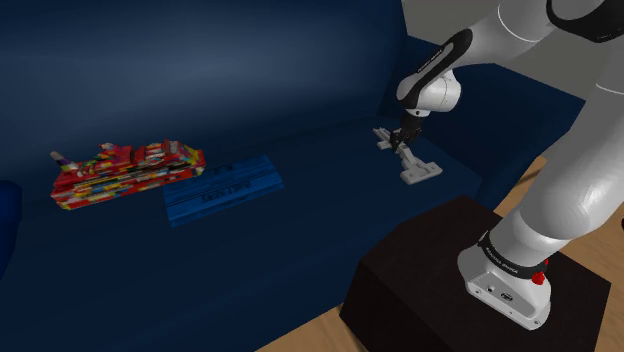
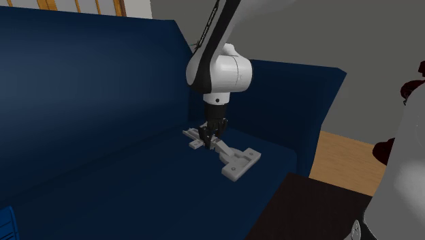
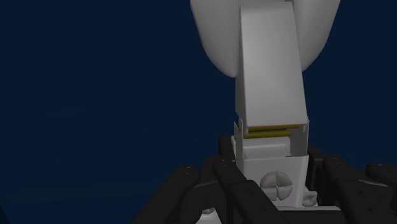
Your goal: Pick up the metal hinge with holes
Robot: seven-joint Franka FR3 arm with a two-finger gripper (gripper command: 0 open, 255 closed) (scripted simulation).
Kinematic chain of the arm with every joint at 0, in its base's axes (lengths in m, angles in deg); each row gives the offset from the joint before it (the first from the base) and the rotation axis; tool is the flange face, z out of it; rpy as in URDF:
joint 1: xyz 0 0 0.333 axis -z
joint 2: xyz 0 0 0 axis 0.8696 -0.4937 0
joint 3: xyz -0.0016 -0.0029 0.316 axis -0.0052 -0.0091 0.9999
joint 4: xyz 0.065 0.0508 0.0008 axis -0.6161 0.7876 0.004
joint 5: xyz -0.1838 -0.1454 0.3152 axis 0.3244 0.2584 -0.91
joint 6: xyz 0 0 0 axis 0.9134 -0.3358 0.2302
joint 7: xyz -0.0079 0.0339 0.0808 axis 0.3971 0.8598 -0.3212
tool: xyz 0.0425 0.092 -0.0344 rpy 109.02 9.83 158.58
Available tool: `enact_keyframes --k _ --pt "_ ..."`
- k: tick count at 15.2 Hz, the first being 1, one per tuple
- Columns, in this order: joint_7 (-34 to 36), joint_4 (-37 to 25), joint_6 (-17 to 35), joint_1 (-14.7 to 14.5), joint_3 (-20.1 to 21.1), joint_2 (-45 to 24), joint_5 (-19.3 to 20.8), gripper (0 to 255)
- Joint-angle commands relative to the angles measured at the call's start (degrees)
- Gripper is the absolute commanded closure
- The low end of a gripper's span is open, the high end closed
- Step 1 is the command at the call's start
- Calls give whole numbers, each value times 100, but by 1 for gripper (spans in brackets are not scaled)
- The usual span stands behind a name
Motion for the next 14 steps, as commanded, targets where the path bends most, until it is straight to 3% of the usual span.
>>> enact_keyframes --k 1,6,14 --pt "-1 0 4 1 0 -5 -2 255" --pt "2 20 14 -3 2 6 -2 255" --pt "393 -3 -545 -74 -146 599 481 255"
